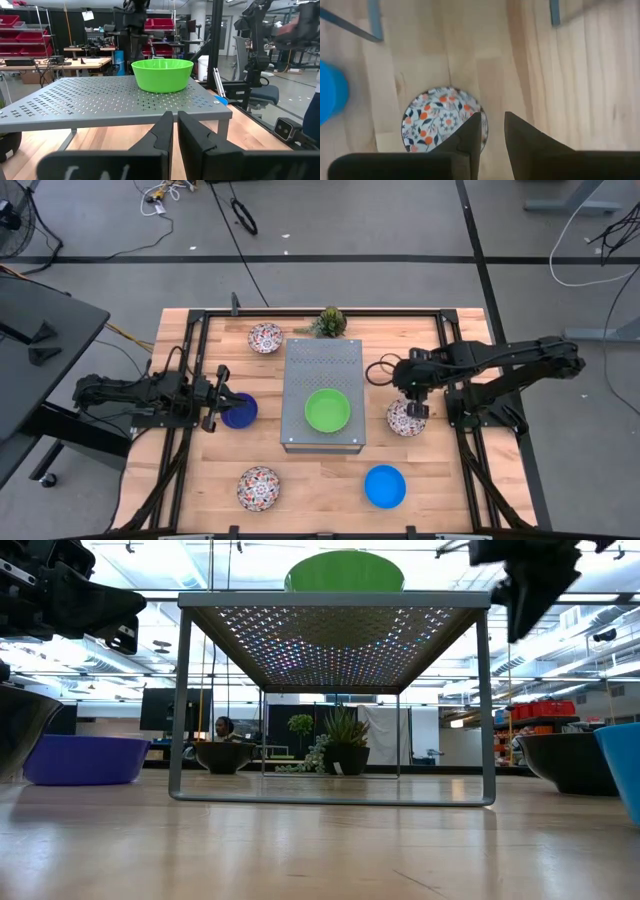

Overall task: Pick & Place Mini bowls
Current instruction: Put the bottom right white patterned bowl on the shelf

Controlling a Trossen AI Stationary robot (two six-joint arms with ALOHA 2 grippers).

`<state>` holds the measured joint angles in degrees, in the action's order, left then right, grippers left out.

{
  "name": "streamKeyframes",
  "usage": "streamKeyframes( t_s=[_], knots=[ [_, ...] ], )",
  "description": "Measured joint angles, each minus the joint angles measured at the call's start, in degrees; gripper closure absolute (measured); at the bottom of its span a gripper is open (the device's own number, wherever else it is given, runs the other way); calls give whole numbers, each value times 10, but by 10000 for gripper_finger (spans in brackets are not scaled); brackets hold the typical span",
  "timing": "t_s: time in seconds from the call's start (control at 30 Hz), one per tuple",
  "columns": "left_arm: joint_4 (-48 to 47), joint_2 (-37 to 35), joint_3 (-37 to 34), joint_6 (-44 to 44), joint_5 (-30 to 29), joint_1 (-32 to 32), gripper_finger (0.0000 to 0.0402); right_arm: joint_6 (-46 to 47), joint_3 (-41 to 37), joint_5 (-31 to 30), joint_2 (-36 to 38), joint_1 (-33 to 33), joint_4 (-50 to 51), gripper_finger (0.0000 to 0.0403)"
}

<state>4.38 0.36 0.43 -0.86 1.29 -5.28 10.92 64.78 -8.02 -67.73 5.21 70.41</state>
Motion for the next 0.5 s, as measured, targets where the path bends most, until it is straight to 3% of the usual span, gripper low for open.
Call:
streamKeyframes(
  t_s=[0.3,0.5],
  knots=[
    [0,0,0,0,0,0,372,53,-67,107,43,-44,9,318],
    [0,0,0,0,0,0,372,20,-94,131,47,-77,16,318]
  ],
)
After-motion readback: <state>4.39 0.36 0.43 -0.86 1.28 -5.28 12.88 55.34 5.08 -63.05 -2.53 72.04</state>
